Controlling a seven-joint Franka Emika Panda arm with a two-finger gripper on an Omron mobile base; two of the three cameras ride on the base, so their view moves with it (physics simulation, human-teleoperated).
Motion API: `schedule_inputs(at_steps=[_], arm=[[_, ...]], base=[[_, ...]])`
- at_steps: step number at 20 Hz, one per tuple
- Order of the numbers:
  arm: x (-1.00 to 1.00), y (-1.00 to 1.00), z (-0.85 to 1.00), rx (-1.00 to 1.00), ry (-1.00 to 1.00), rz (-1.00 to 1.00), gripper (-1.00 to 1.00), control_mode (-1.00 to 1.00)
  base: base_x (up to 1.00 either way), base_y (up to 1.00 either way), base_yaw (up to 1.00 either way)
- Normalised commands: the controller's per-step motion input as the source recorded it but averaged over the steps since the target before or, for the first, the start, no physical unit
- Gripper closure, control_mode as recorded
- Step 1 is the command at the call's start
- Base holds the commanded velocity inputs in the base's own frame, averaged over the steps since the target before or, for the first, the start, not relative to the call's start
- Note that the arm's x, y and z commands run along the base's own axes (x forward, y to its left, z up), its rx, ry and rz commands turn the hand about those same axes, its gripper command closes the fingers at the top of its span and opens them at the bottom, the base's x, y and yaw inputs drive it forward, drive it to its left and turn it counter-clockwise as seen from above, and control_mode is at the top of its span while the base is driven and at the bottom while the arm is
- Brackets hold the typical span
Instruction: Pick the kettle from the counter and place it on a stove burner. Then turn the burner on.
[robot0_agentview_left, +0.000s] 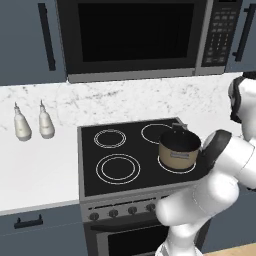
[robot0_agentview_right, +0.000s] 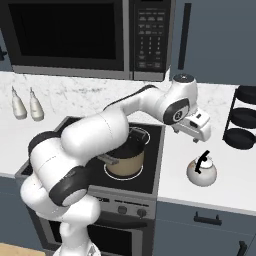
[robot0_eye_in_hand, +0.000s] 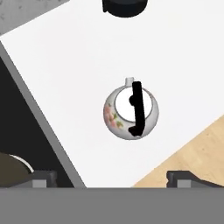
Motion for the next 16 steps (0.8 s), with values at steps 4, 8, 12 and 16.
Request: schedule_inputs(at_steps=[4,8,12,16], arm=[[0.11,-0.23,-0.56,0.00,0.15,0.00,-1.00,-1.00],[0.20,-0.26,-0.46,0.00,0.02,0.00,-1.00,-1.00],[0.04,-0.30,-0.23,0.00,-0.01,0.00,-1.00,-1.00],[0.00,-0.34,-0.19,0.00,0.00,0.00,-1.00,-1.00]], base=[[0.00,0.00,0.00],[0.00,0.00,0.00],[0.00,0.00,0.00],[0.00,0.00,0.00]])
